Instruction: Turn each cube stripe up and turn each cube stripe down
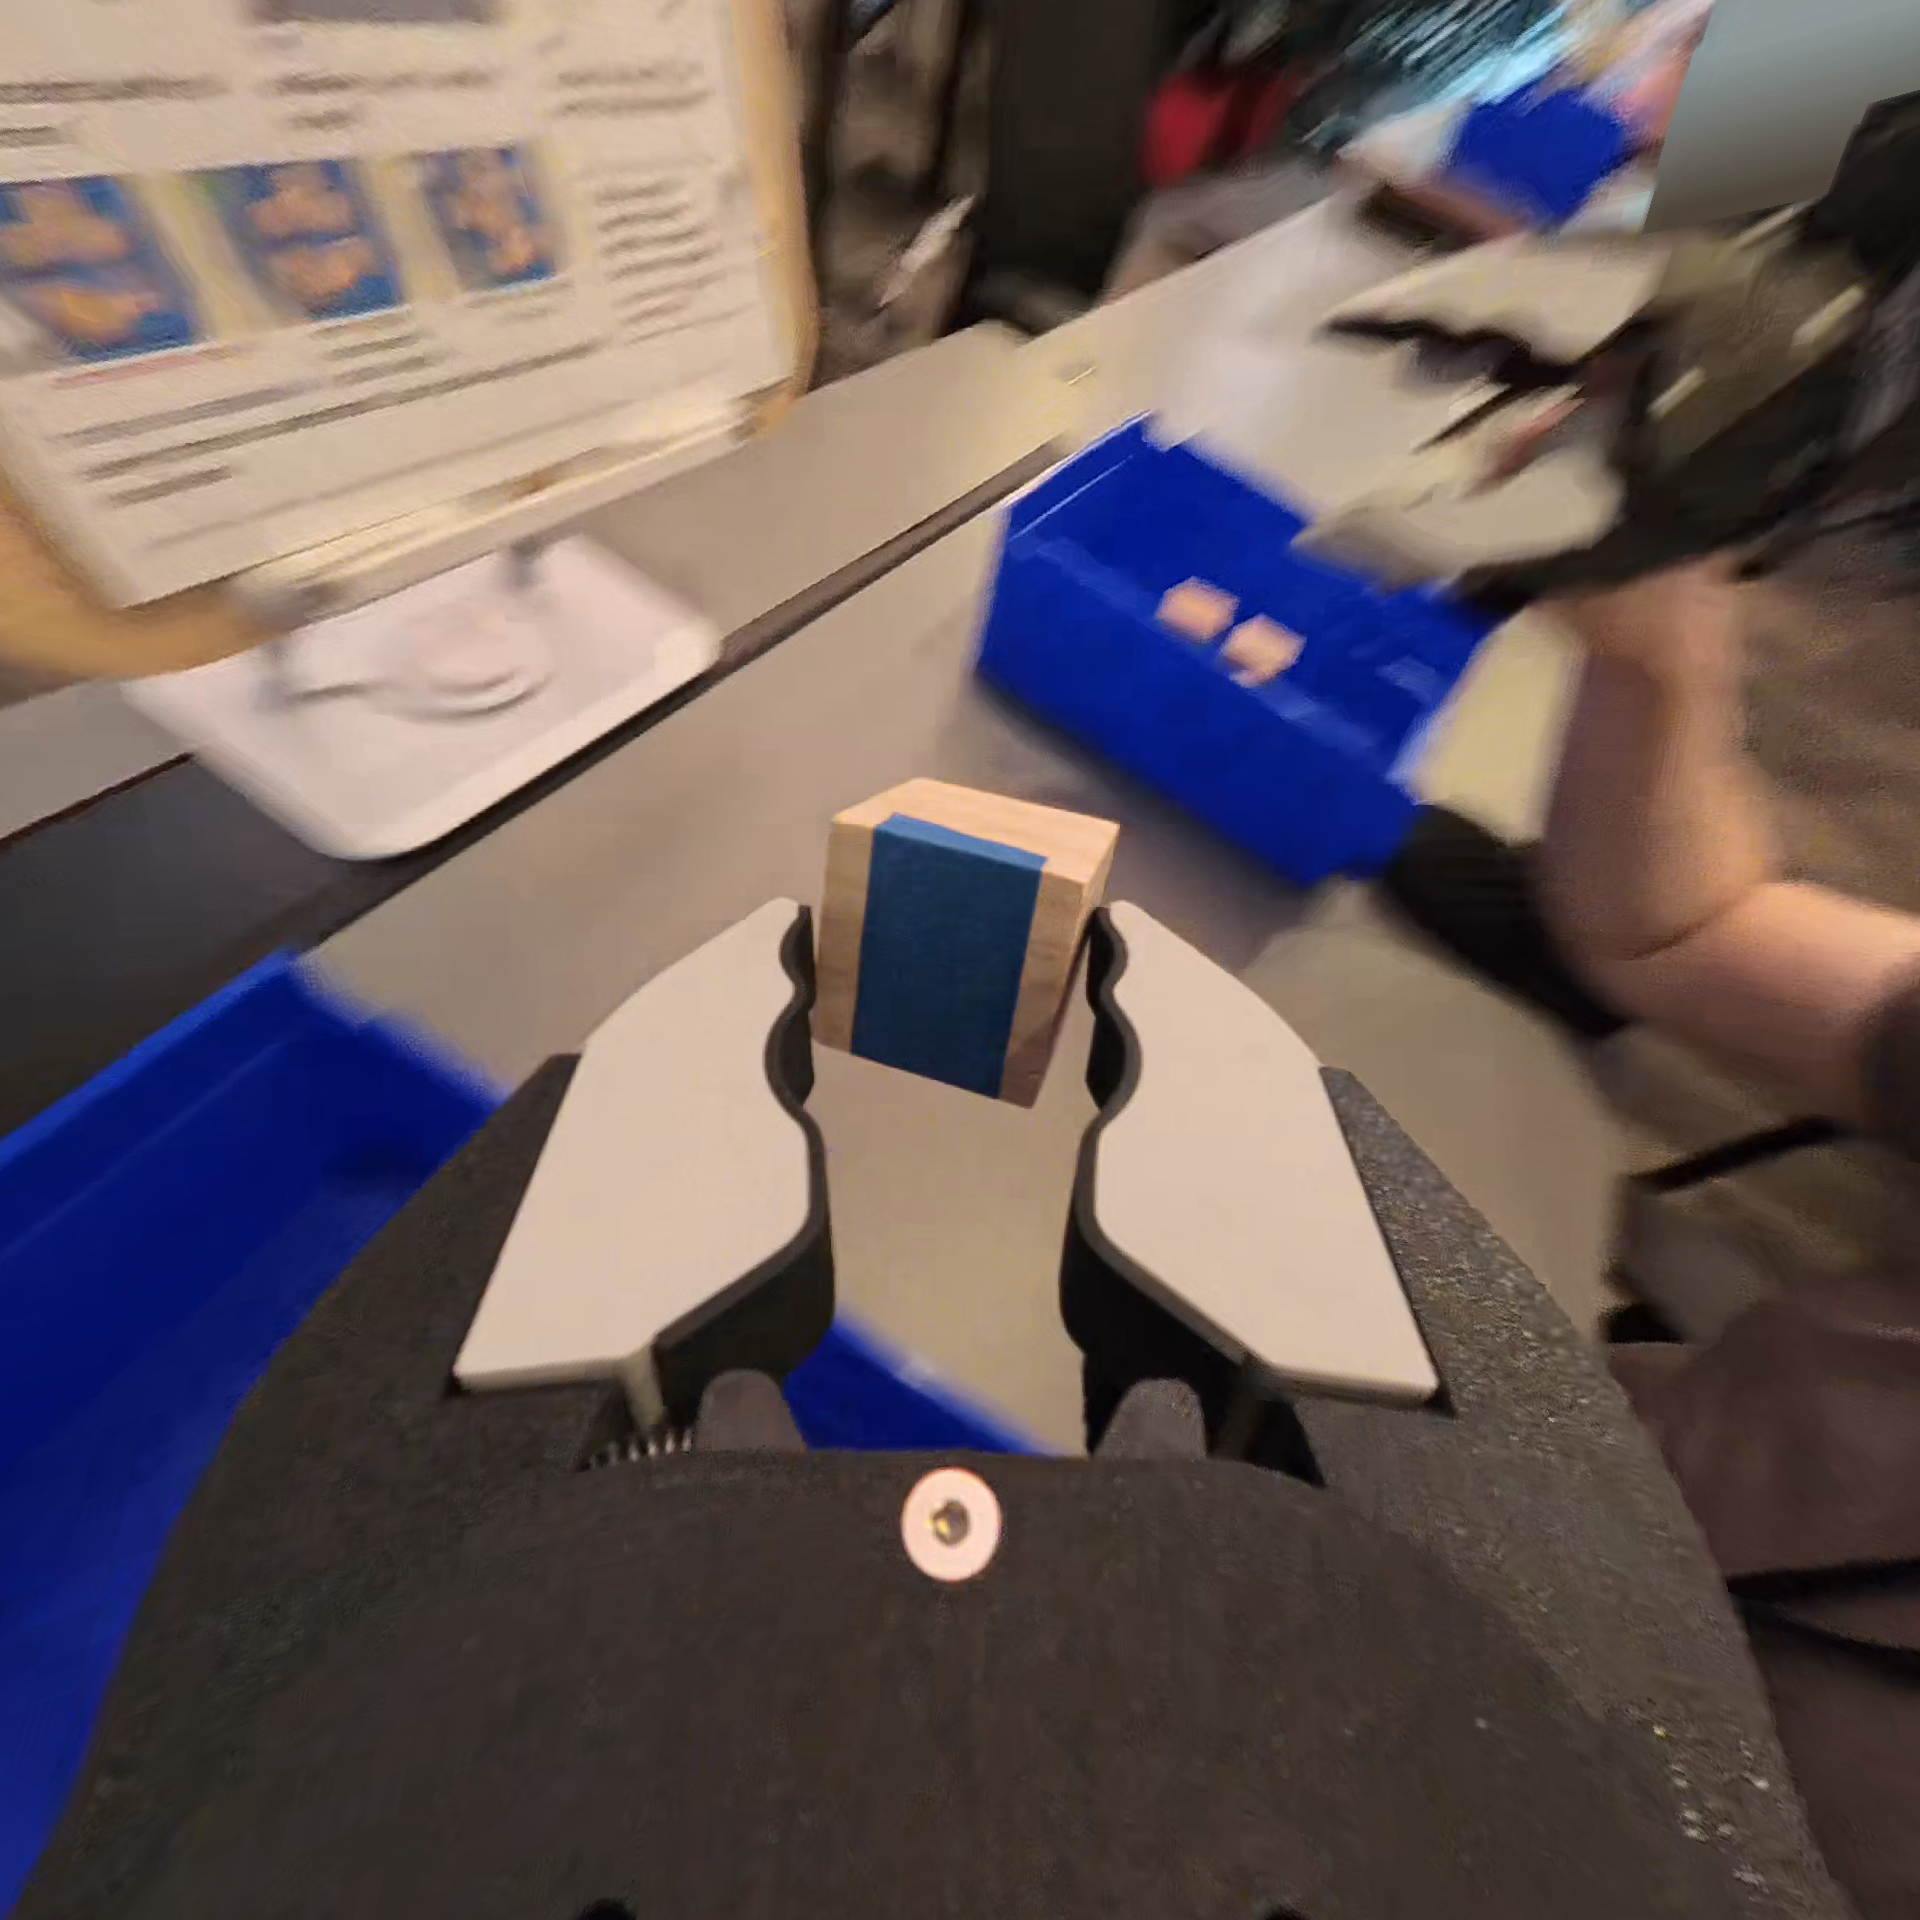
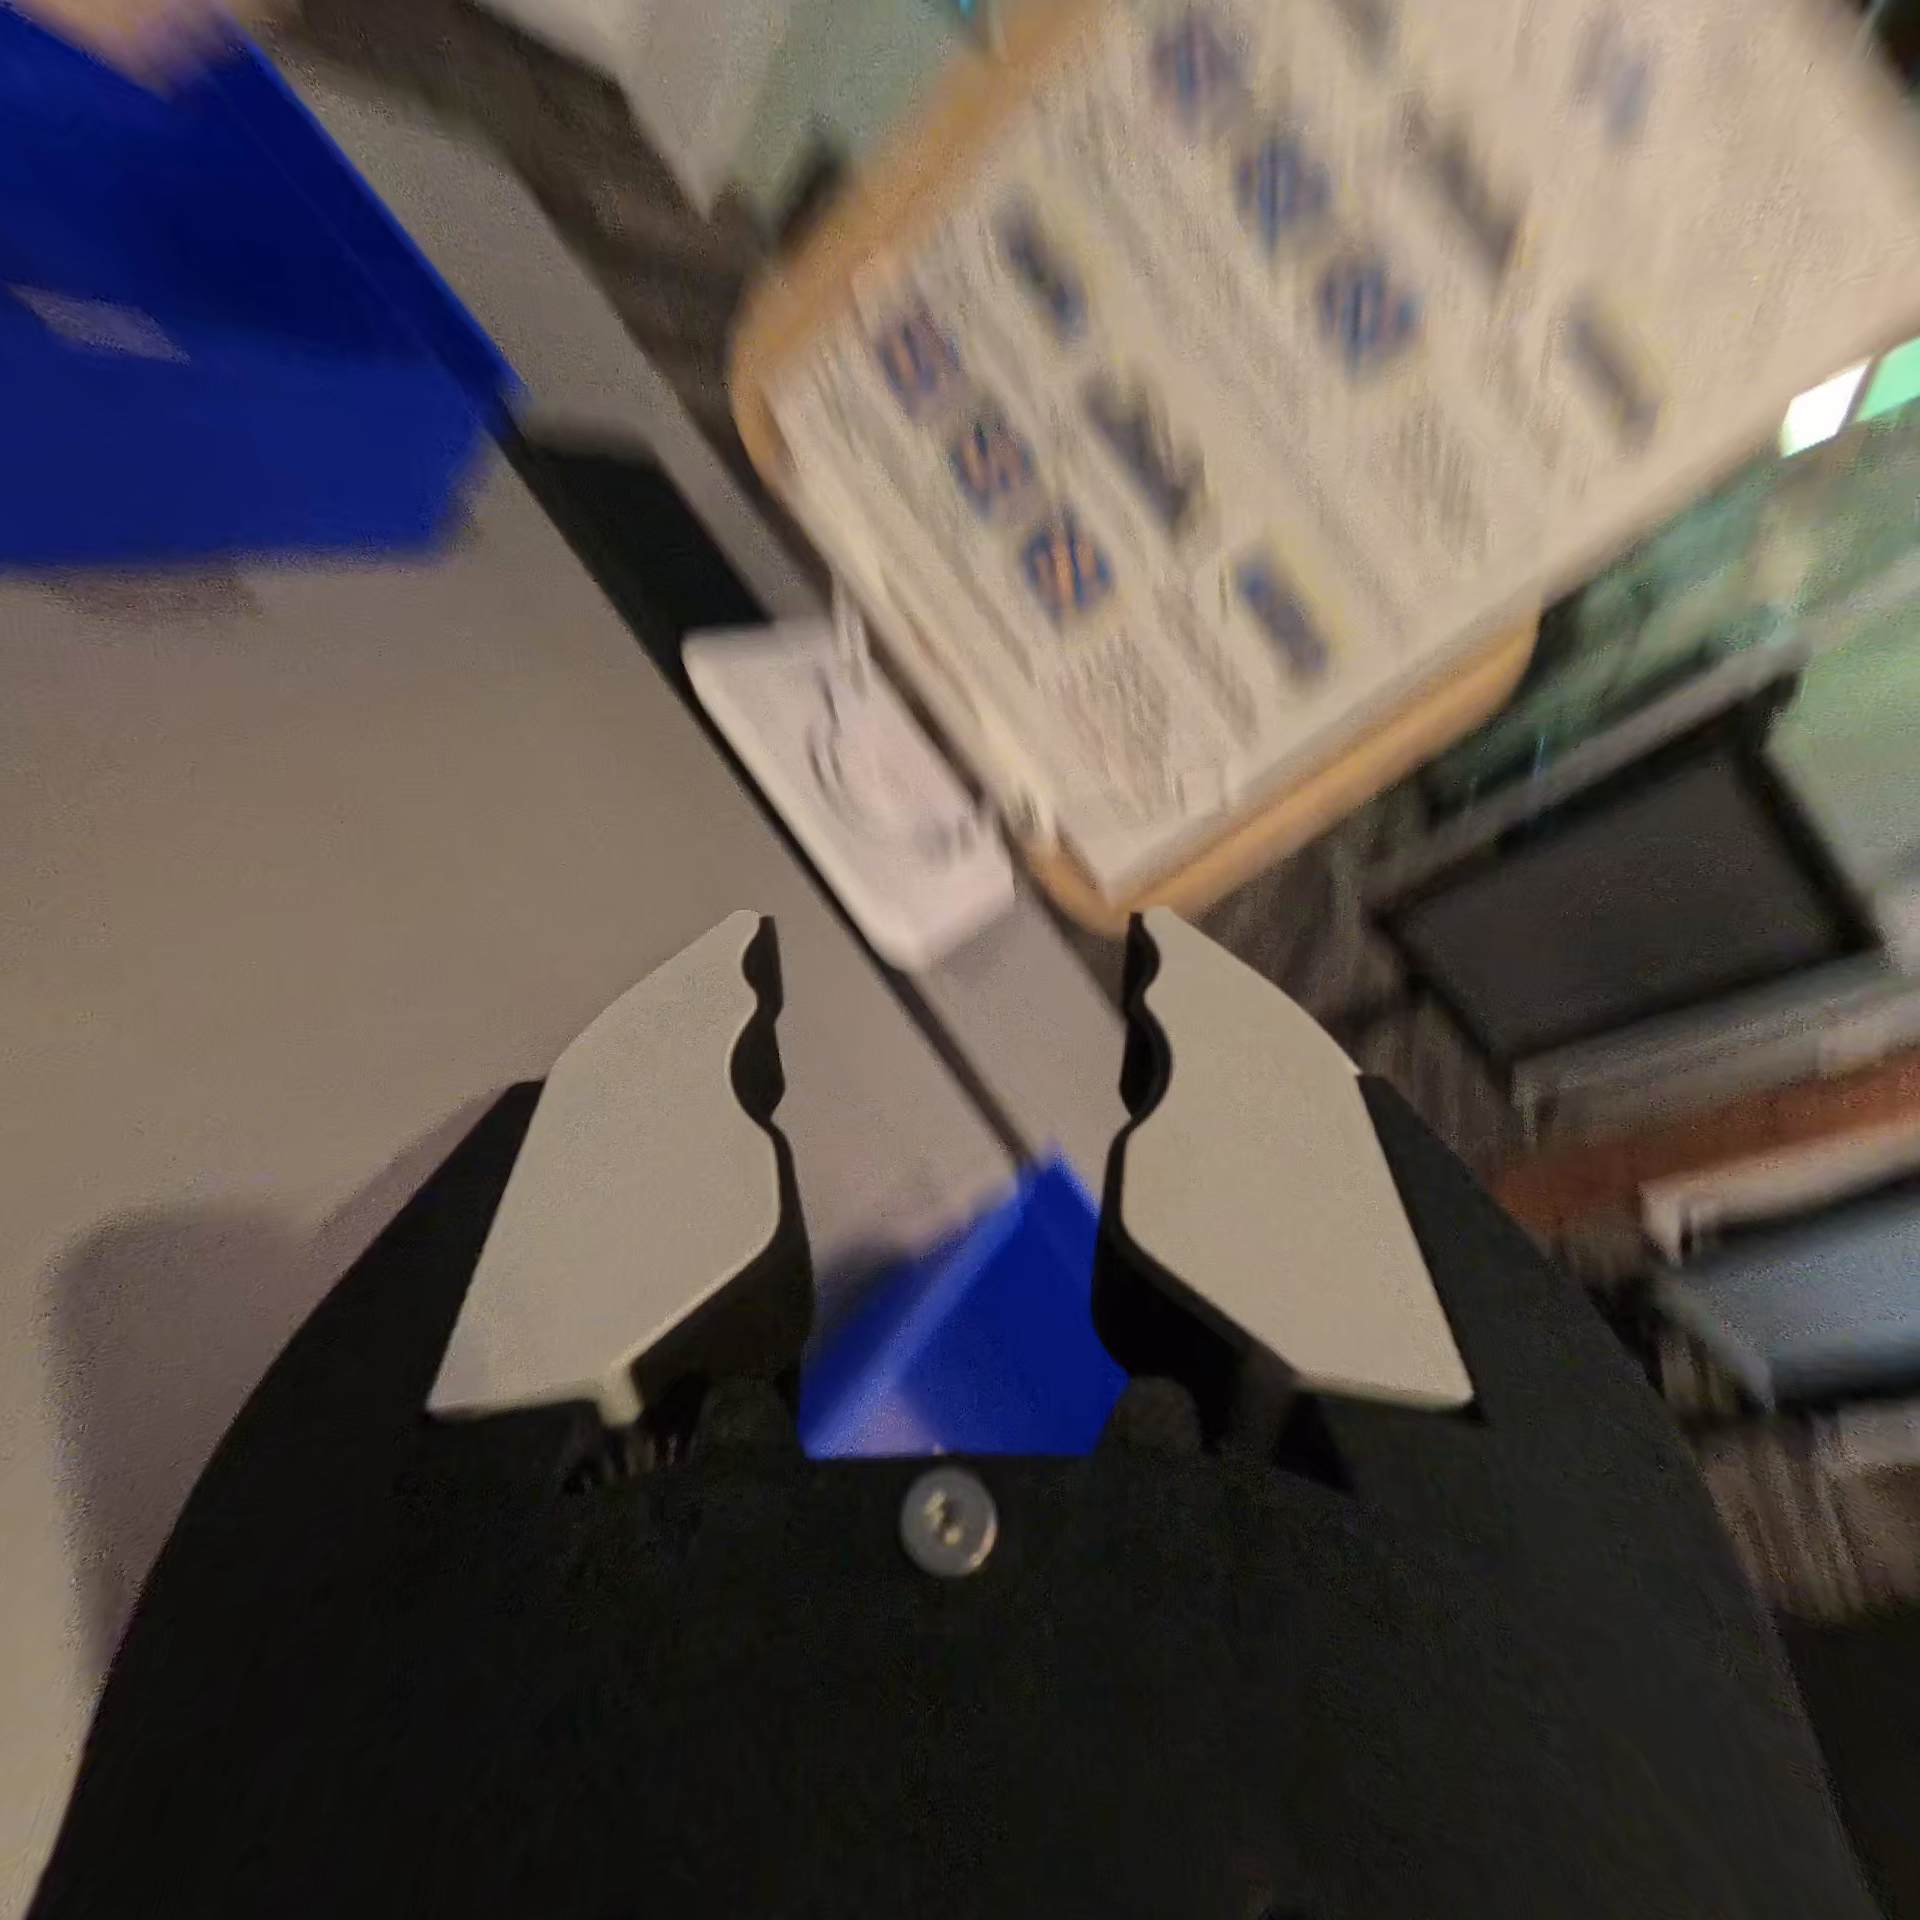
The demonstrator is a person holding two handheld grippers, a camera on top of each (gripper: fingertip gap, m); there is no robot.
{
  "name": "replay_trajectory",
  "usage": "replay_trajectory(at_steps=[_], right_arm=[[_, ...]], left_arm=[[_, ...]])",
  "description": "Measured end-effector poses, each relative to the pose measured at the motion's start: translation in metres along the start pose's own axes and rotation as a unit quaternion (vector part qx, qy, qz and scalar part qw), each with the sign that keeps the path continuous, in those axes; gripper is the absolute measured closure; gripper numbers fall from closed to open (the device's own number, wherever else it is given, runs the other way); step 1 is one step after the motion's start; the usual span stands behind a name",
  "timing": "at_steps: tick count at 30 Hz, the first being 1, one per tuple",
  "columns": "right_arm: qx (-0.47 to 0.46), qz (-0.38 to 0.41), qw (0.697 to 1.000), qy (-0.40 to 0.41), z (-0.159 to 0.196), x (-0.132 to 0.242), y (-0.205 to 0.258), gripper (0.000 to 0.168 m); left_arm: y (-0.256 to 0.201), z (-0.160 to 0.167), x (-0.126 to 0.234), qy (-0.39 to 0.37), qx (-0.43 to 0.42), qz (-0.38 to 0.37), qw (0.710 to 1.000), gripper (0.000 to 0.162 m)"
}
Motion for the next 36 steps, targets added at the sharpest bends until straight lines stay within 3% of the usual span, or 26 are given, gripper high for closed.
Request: replay_trajectory(at_steps=[3,7,13,16,18,22,25,28,31,36], right_arm=[[0.061,-0.058,0.985,-0.152,-0.029,0.005,0.060,0.103],[0.100,-0.077,0.972,-0.199,-0.035,0.005,0.098,0.097],[0.173,-0.055,0.956,-0.231,-0.033,0.011,0.113,0.111],[0.173,-0.072,0.952,-0.242,-0.033,0.013,0.117,0.123],[0.165,-0.084,0.954,-0.237,-0.034,0.015,0.114,0.123],[0.115,-0.086,0.973,-0.181,-0.035,0.024,0.062,0.123],[-0.064,-0.092,0.991,-0.067,-0.006,0.034,-0.024,0.123],[-0.271,-0.087,0.955,0.085,0.066,0.033,-0.092,0.122],[-0.327,0.006,0.917,0.227,0.146,0.027,-0.134,0.122],[-0.426,-0.009,0.856,0.294,0.201,-0.003,-0.135,0.122]], left_arm=[[-0.035,-0.016,-0.031,-0.054,0.045,0.134,0.988,0.112],[-0.070,-0.018,-0.066,-0.061,0.087,0.246,0.964,0.112],[-0.100,-0.018,-0.089,-0.068,0.124,0.342,0.929,0.112],[-0.105,-0.012,-0.098,-0.046,0.109,0.333,0.935,0.112],[-0.105,-0.014,-0.098,-0.053,0.121,0.337,0.932,0.112],[-0.097,-0.022,-0.086,-0.084,0.149,0.350,0.921,0.102],[-0.079,-0.022,-0.075,-0.085,0.119,0.282,0.948,0.105],[-0.071,-0.024,-0.062,-0.083,0.104,0.251,0.959,0.110],[-0.065,-0.023,-0.055,-0.077,0.096,0.230,0.965,0.113],[-0.063,-0.023,-0.052,-0.070,0.096,0.222,0.968,0.117]])
Point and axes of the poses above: each gripper's, where its closed fingertips meet, x back along the fingers, z out of its underside, y = z × x across the jaws, the point moved 5 cm from there along x, back along the fingers, and after that the axes turned 11 degrees about -x, right-handed, at the moved point
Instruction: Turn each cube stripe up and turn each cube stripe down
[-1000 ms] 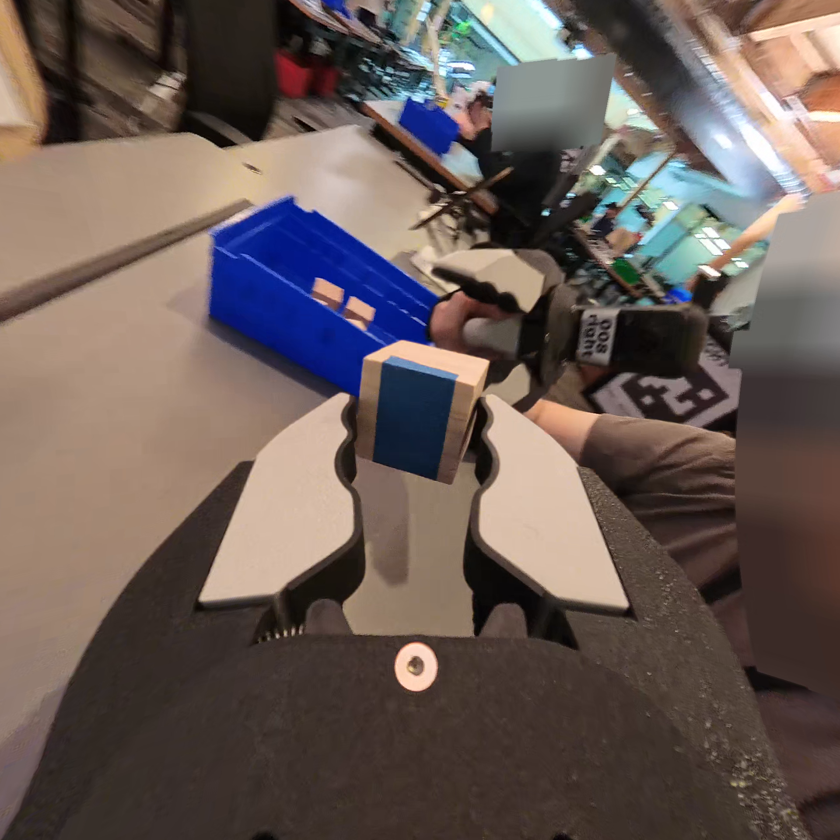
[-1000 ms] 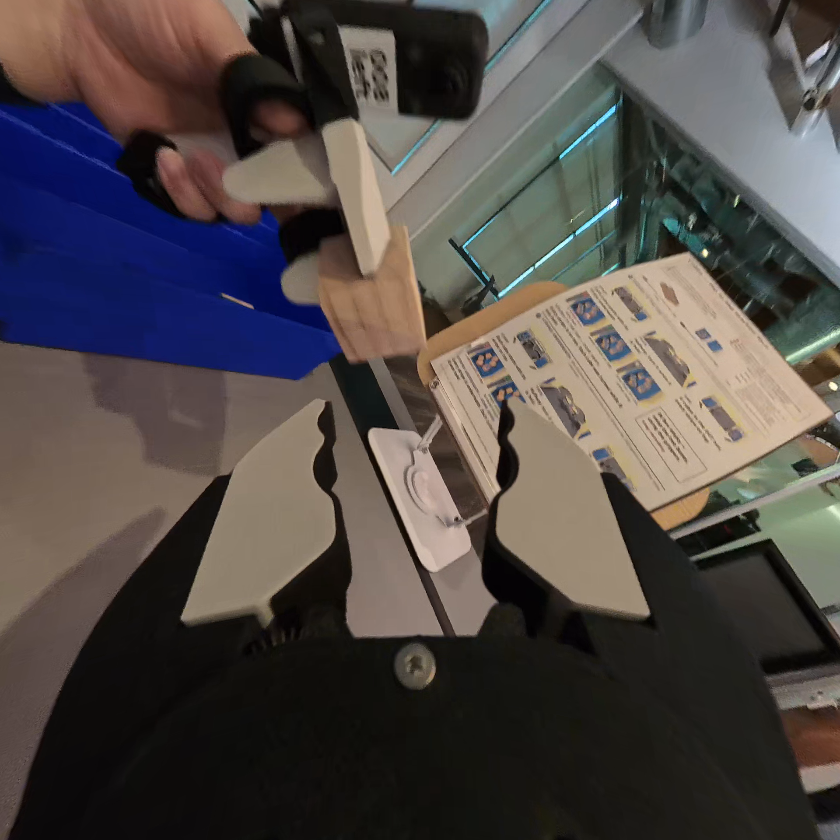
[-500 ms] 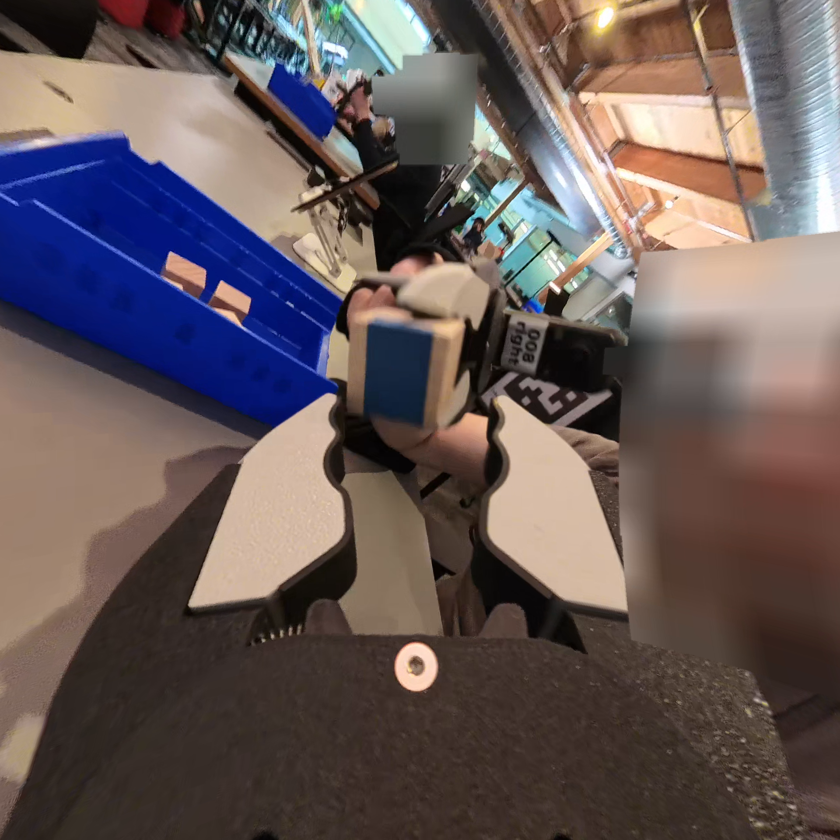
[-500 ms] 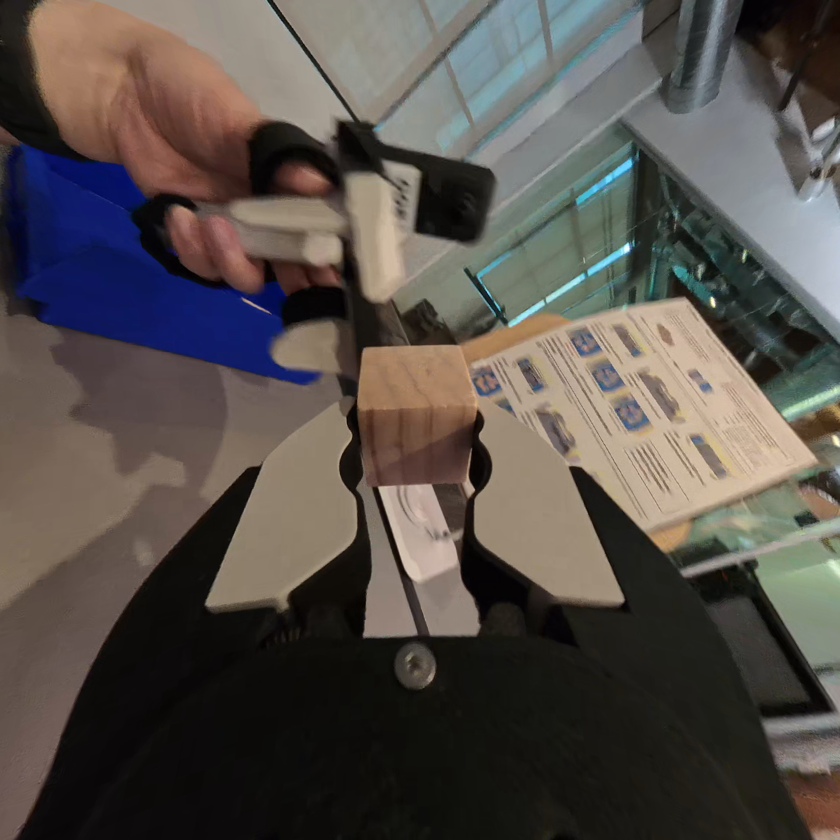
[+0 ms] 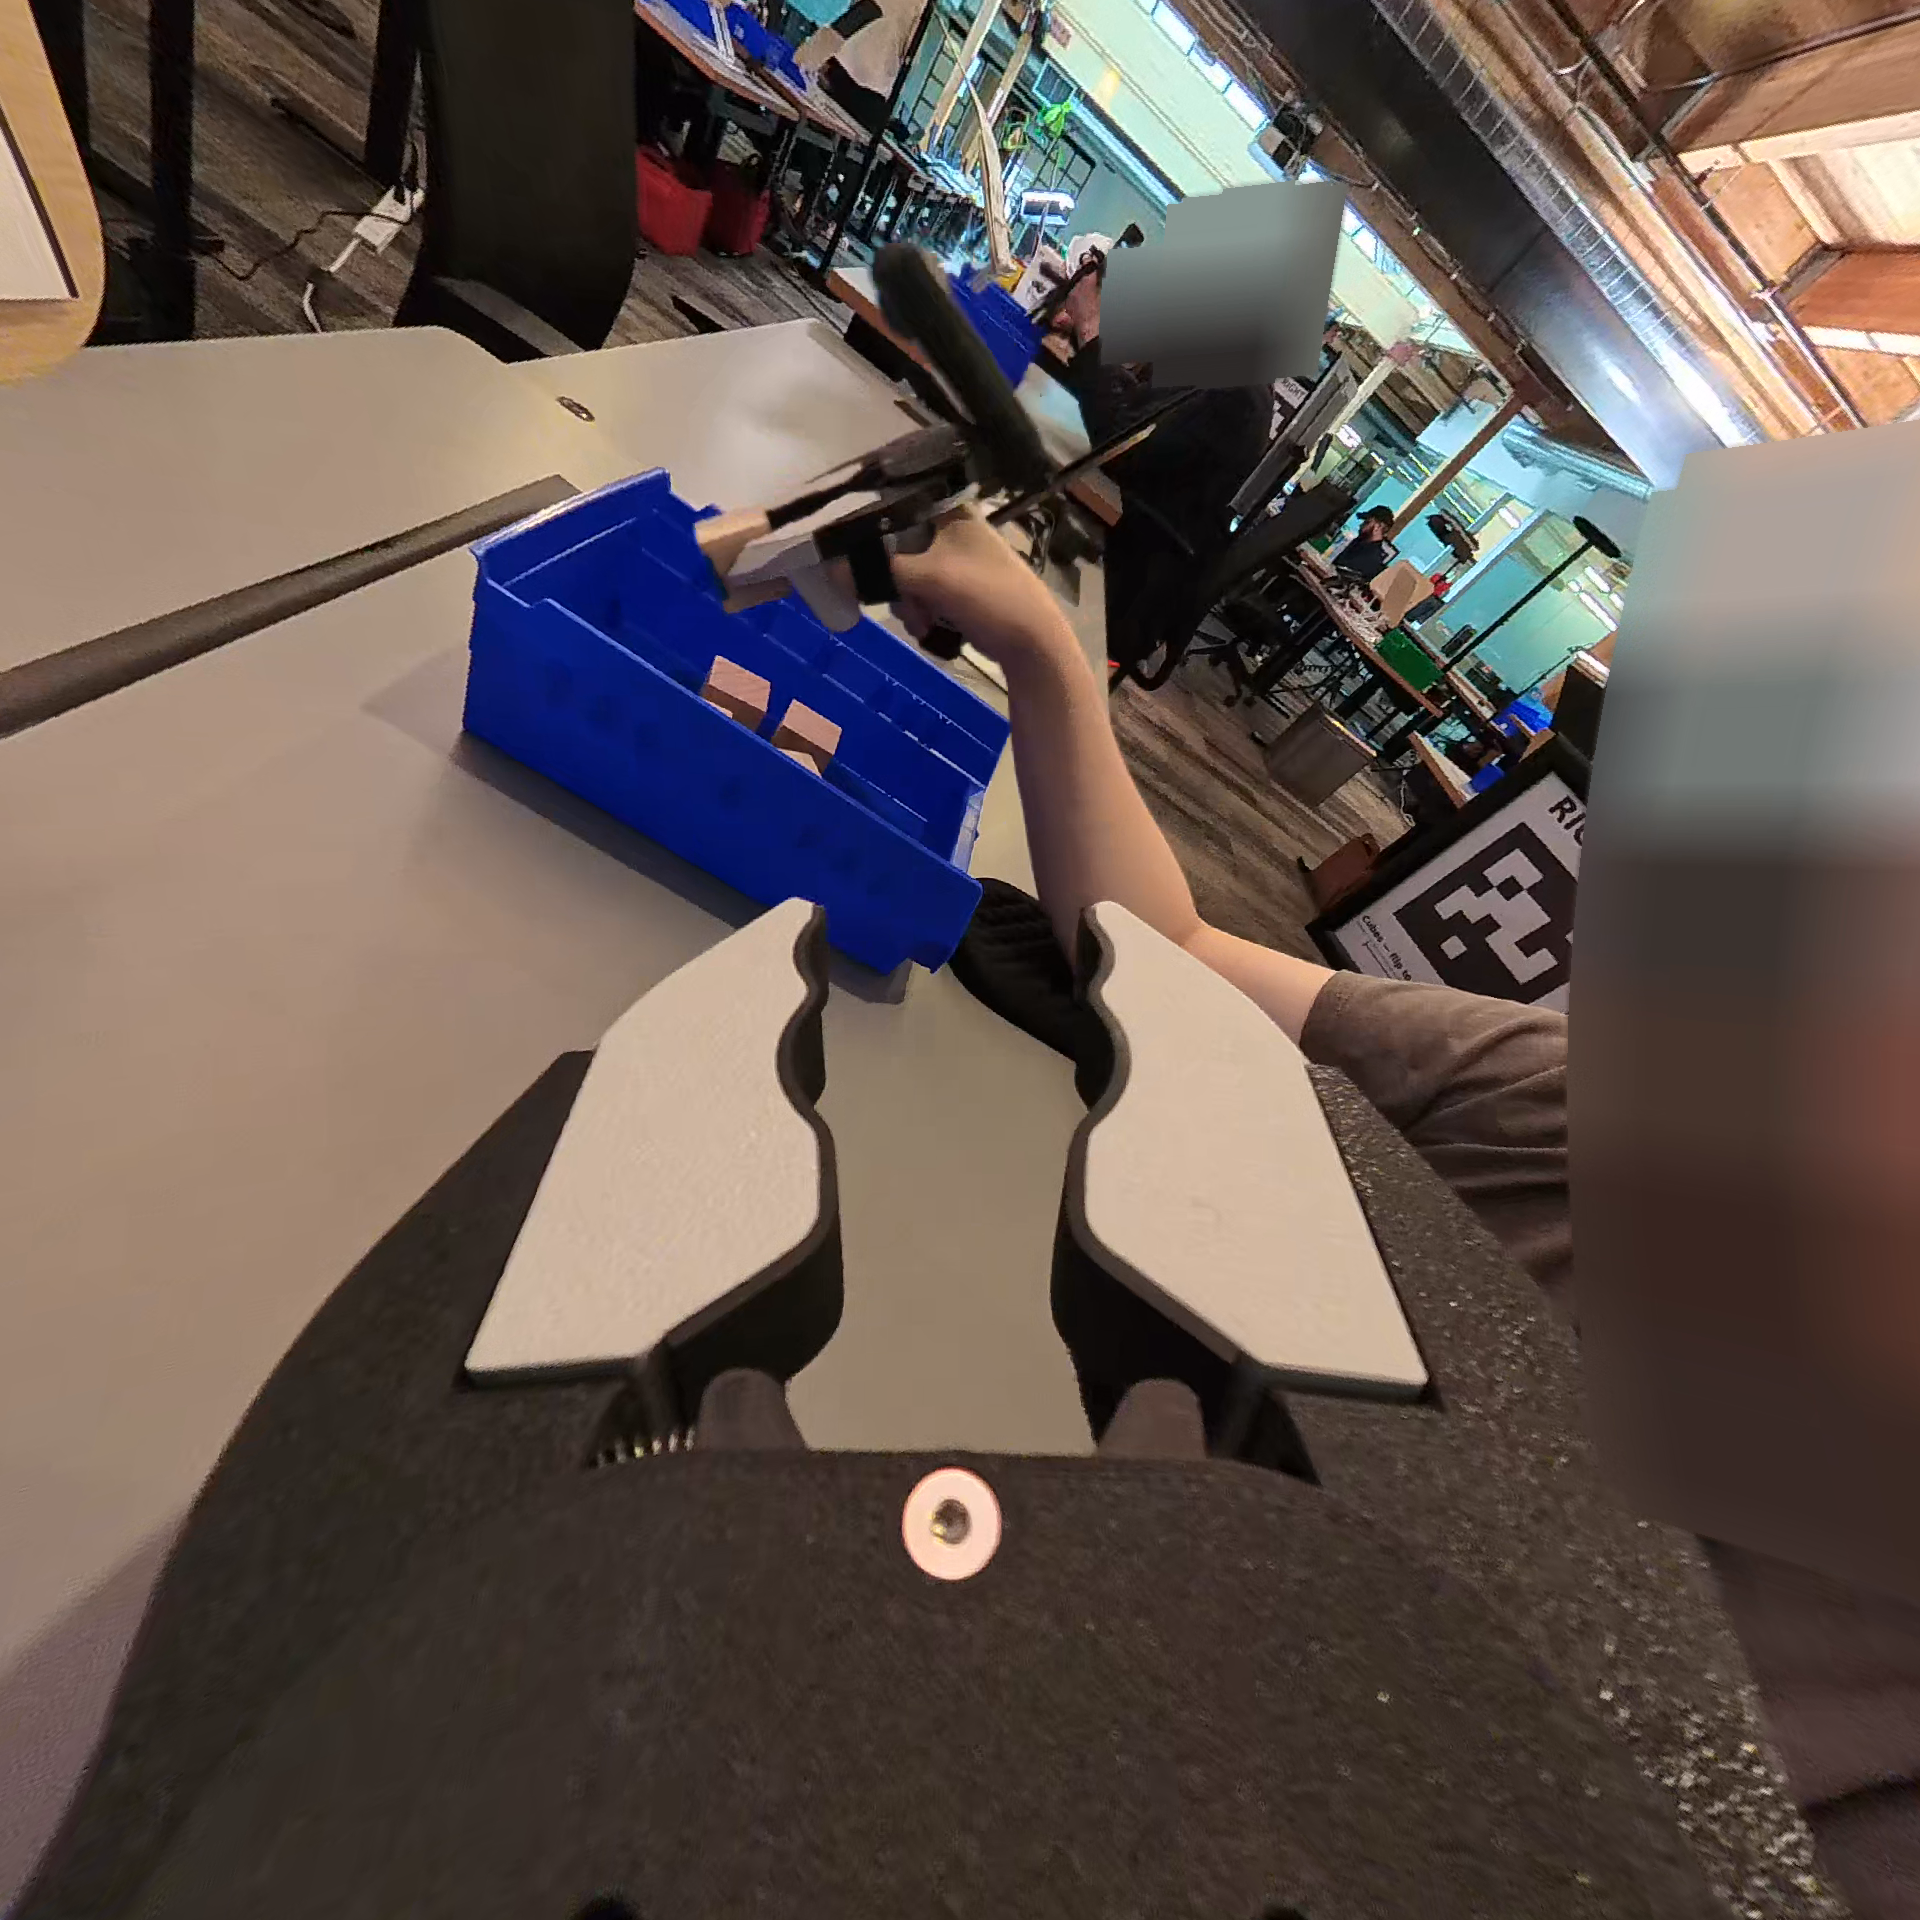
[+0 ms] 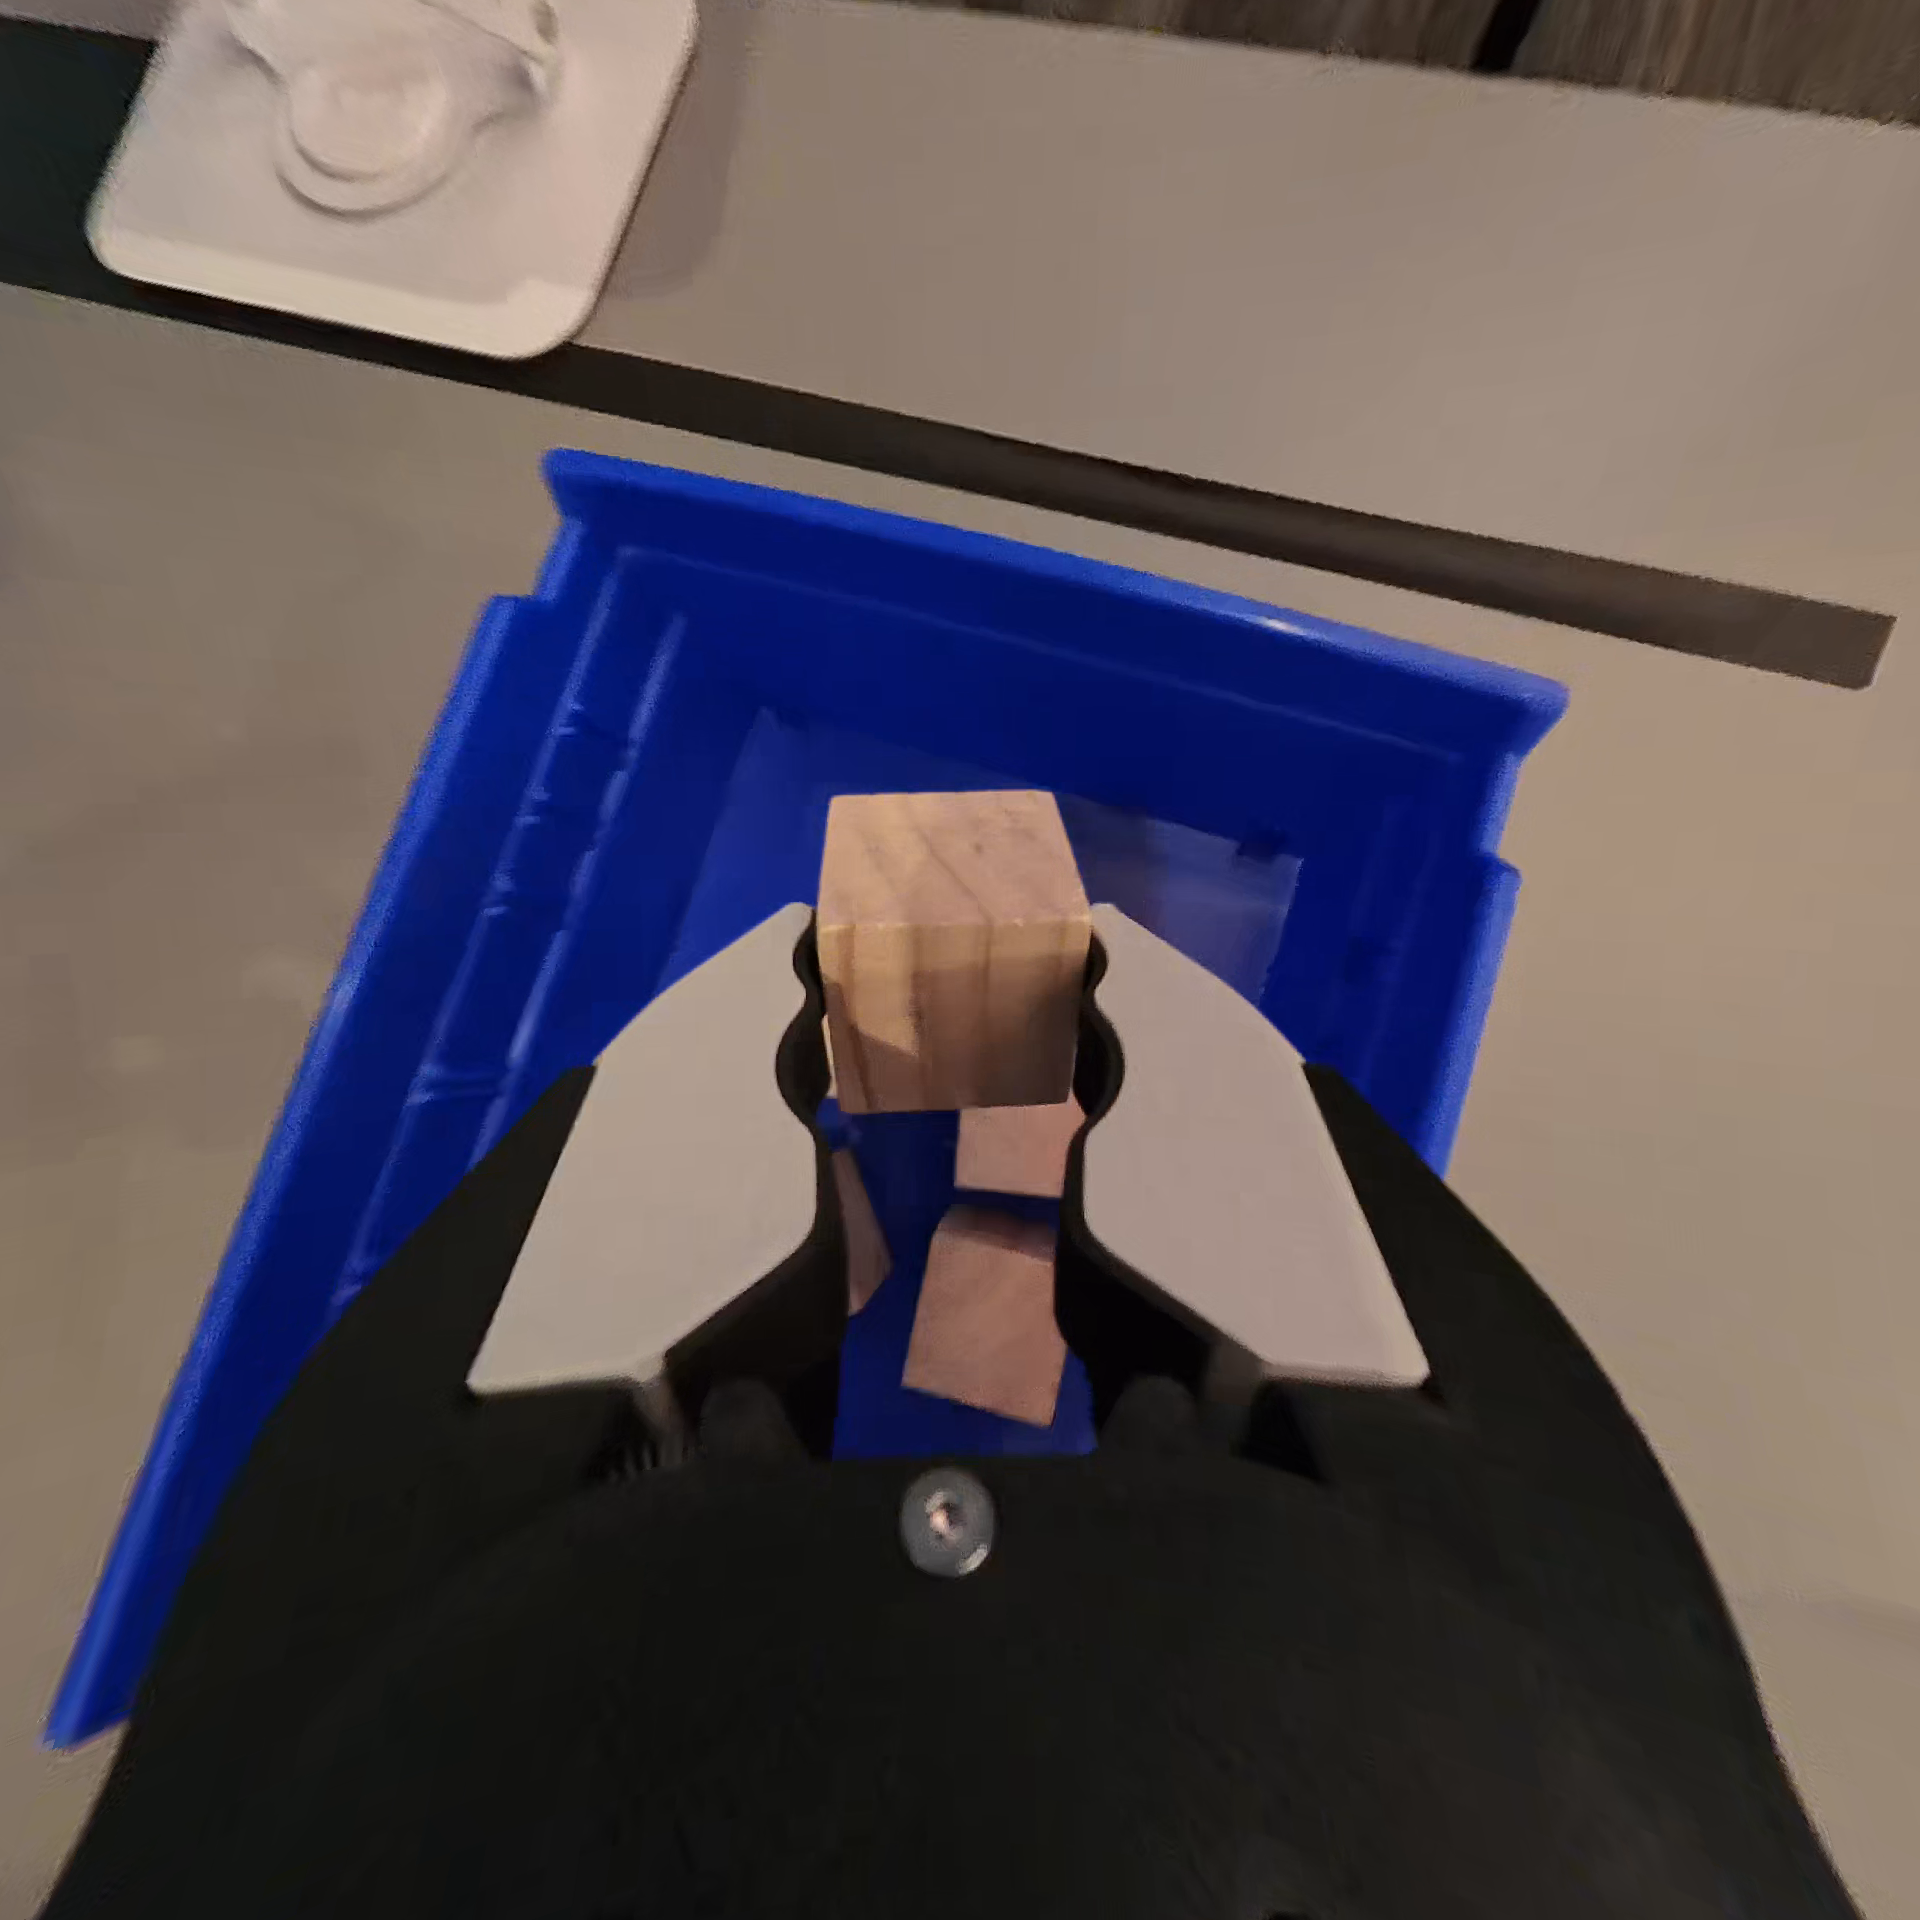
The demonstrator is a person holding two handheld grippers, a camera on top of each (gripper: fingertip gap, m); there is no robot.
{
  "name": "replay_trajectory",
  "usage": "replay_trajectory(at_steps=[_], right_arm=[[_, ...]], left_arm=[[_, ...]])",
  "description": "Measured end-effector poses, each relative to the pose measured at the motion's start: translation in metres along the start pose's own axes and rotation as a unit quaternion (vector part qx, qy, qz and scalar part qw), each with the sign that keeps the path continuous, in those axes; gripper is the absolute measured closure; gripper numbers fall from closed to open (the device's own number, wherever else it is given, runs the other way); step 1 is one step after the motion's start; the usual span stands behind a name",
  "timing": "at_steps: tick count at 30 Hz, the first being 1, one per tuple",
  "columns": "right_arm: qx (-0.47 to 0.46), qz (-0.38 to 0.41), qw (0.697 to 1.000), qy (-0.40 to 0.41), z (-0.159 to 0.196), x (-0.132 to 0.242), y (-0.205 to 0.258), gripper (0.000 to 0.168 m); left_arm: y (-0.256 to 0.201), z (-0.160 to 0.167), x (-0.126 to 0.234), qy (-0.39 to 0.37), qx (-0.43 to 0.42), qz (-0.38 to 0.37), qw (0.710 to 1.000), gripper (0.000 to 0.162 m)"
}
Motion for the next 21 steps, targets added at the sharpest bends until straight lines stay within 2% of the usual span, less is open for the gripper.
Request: replay_trajectory(at_steps=[8,10,13,21], right_arm=[[-0.011,0.086,0.989,0.116,0.017,-0.055,-0.017,0.122],[-0.018,0.104,0.984,0.142,0.020,-0.058,-0.022,0.122],[-0.036,0.088,0.979,0.181,0.027,-0.061,-0.023,0.122],[-0.002,0.131,0.969,0.208,0.032,-0.075,-0.031,0.122]], left_arm=[[0.003,0.001,0.001,0.017,-0.010,-0.021,1.000,0.120],[0.003,0.001,0.001,0.016,-0.004,-0.018,1.000,0.120],[0.004,0.003,0.001,0.021,-0.003,-0.020,1.000,0.121],[0.003,0.005,-0.001,0.033,-0.006,-0.021,0.999,0.121]])
Point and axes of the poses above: each gripper's, where its closed fingertips meet, x back along the fingers, z out of its underside, y = z × x across the jaws, the point moved 5 cm from there along x, back along the fingers, and after that the axes turned 11 degrees about -x, right-handed, at the moved point
